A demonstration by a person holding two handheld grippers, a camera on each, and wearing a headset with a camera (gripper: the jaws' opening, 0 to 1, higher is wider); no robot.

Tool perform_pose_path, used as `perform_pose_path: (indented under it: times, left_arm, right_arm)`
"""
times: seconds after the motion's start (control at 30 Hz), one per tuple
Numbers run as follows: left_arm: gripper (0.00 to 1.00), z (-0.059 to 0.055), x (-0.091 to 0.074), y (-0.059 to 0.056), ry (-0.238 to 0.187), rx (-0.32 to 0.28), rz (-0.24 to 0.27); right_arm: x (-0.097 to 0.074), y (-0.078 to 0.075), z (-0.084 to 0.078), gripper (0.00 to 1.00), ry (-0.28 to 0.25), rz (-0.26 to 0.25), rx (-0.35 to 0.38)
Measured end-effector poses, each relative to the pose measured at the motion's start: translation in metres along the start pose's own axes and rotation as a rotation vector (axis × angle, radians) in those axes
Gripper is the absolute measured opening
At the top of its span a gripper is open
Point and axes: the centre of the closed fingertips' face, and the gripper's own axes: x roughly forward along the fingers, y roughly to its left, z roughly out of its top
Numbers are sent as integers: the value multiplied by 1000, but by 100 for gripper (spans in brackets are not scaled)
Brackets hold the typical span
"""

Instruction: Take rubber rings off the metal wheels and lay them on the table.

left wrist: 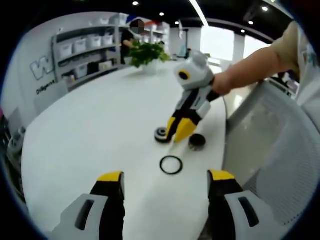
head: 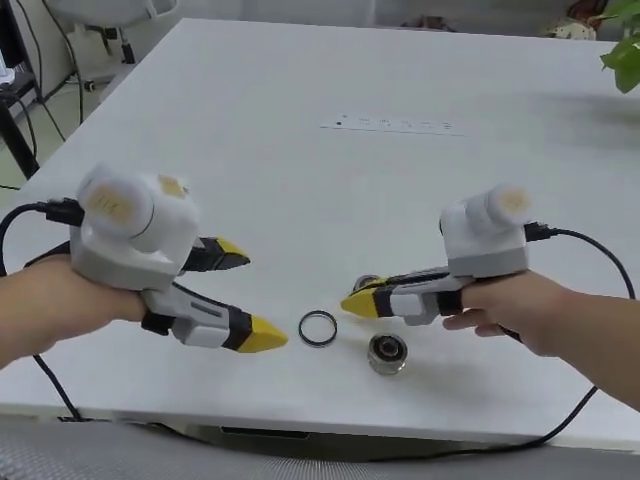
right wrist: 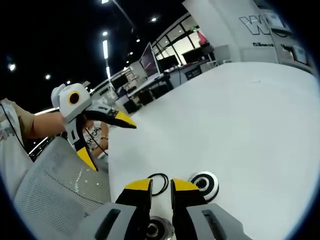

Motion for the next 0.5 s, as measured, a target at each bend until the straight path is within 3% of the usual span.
perform_pose_path:
  times: [0.5]
  left_arm:
    - [66,15,19,2,-7,7,-21]
  right_arm:
    - [-31,-24,8,16,-33,-77,-29]
